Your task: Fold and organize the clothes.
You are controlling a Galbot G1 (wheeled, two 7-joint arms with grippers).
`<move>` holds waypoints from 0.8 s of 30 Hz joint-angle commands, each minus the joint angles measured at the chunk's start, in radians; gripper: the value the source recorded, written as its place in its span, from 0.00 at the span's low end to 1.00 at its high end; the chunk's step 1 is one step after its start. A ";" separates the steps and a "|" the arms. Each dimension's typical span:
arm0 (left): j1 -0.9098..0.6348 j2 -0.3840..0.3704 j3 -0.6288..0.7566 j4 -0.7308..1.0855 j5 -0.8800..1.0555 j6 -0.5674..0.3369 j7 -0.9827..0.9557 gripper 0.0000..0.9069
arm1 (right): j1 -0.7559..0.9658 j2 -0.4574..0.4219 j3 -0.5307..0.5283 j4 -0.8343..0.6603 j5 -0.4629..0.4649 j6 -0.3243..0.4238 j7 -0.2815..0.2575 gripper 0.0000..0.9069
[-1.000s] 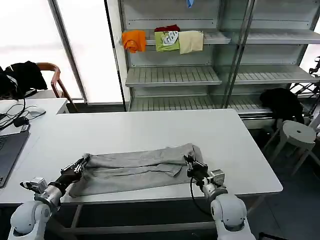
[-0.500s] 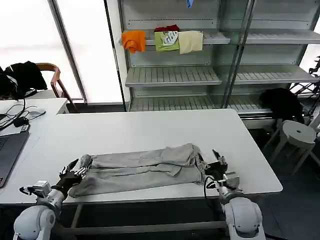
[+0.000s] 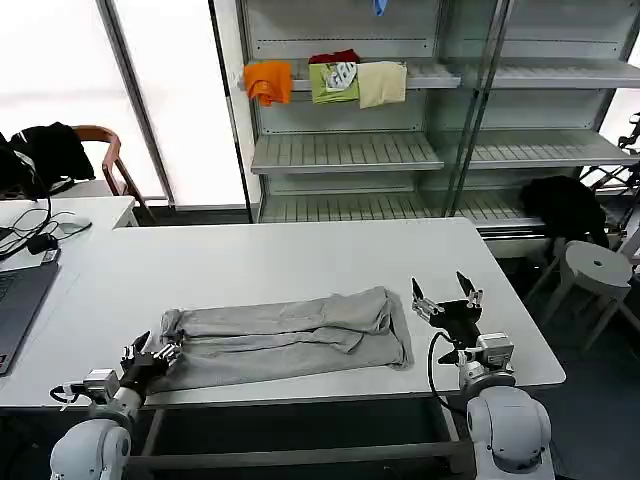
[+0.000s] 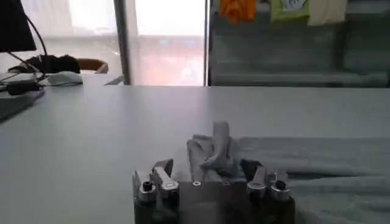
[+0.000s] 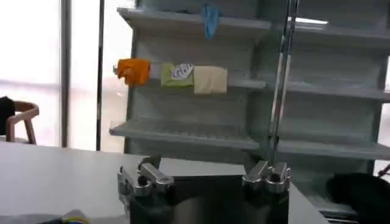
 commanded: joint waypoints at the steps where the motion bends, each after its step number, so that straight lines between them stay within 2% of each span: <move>1: 0.006 -0.015 0.008 0.005 0.025 0.003 -0.039 0.09 | 0.007 -0.001 0.014 0.025 0.024 0.007 0.009 1.00; 4: 0.007 -0.017 0.014 0.012 0.026 -0.005 -0.034 0.00 | 0.006 0.000 0.013 0.024 0.024 0.009 0.009 1.00; 11: 0.009 -0.023 0.021 0.010 0.031 -0.022 -0.021 0.00 | 0.006 -0.005 0.018 0.024 0.025 0.011 0.010 1.00; 19: -0.002 -0.028 0.021 0.023 0.054 -0.107 -0.023 0.00 | 0.002 -0.007 0.023 0.023 0.028 0.013 0.011 1.00; 24: -0.027 0.006 -0.062 -0.027 0.115 -0.124 0.027 0.00 | 0.002 -0.018 0.029 0.021 0.039 0.014 0.011 1.00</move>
